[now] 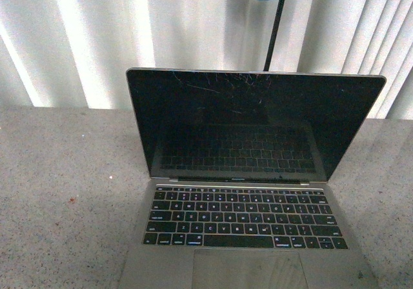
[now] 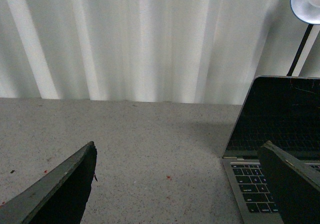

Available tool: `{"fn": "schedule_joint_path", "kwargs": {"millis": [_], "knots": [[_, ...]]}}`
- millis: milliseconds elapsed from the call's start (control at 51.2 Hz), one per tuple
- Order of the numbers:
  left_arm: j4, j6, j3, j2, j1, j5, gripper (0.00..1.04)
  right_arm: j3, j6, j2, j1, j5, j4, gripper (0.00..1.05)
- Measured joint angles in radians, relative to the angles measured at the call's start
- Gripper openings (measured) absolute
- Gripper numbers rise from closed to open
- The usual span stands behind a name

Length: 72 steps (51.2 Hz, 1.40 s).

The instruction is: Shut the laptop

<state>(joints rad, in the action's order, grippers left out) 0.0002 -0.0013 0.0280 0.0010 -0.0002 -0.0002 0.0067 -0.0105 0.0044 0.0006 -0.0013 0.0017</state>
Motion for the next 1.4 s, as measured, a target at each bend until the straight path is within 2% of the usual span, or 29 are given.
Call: {"fn": "schedule_joint_path", "kwargs": {"millis": [1366,1385,1405], "knots": [[0.0,0.0,0.0,0.0,0.0,0.0,0.98,0.0,0.0,0.0,0.0,0.002,0.0,0.97],[0.0,0.0,0.0,0.0,0.0,0.0,0.98,0.009,0.018,0.014,0.017,0.057,-0.032,0.97],[-0.047,-0.037,0.014,0.026,-0.02,-0.064,0.98,0.029,0.032,0.039,0.039,0.12,-0.081,0.97]]}}
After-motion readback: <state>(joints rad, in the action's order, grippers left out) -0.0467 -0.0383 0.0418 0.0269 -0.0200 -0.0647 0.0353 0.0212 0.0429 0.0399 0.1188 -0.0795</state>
